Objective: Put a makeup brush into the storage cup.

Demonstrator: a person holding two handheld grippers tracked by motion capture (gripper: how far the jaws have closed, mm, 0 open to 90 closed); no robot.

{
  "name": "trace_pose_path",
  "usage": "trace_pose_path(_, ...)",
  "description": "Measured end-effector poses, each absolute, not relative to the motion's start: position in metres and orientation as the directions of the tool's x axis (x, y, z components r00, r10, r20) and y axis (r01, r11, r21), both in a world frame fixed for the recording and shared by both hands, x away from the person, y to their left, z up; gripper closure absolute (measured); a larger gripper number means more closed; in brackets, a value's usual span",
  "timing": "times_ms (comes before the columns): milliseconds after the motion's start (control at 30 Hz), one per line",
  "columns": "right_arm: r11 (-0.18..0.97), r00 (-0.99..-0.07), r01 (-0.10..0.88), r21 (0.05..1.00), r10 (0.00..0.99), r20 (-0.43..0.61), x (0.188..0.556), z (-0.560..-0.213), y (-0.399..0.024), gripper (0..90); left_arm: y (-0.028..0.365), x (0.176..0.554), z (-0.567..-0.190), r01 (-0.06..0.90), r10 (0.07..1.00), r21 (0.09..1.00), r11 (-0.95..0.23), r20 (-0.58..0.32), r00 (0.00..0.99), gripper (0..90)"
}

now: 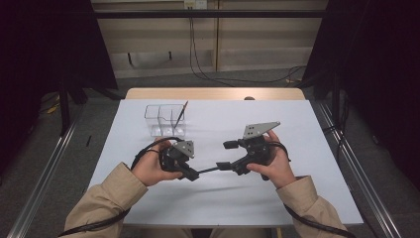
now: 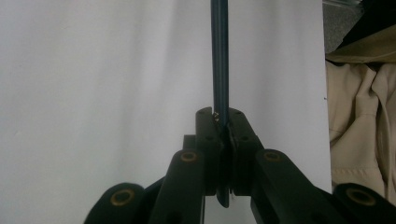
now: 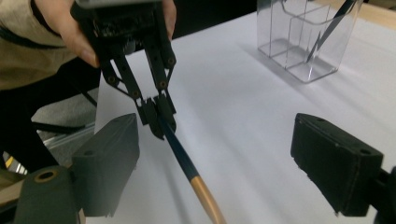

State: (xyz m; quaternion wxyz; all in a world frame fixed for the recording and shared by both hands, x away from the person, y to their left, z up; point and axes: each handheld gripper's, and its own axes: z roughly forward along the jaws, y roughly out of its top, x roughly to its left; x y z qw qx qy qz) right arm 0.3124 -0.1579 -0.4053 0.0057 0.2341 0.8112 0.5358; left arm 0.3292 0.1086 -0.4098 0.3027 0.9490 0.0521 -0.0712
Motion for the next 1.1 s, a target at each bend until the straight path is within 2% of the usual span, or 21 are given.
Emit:
trace_pose_path(600,0.233,-0.881,0.371,0.899,0.393,0.262,0.311,-0.410,-0.162,13.3,0.117,0.328,-0.416,0.196,0.088,0.644,-0.740,-0.196,0.977,85.5)
trace_pose_path(1100,0.212,-0.877,0.365,0.906,0.403,0.259,0.311,-0.411,-0.165,13.0,0.128,0.327,-0.424,0.275,0.106,0.752,-0.598,-0.266,0.958,85.5)
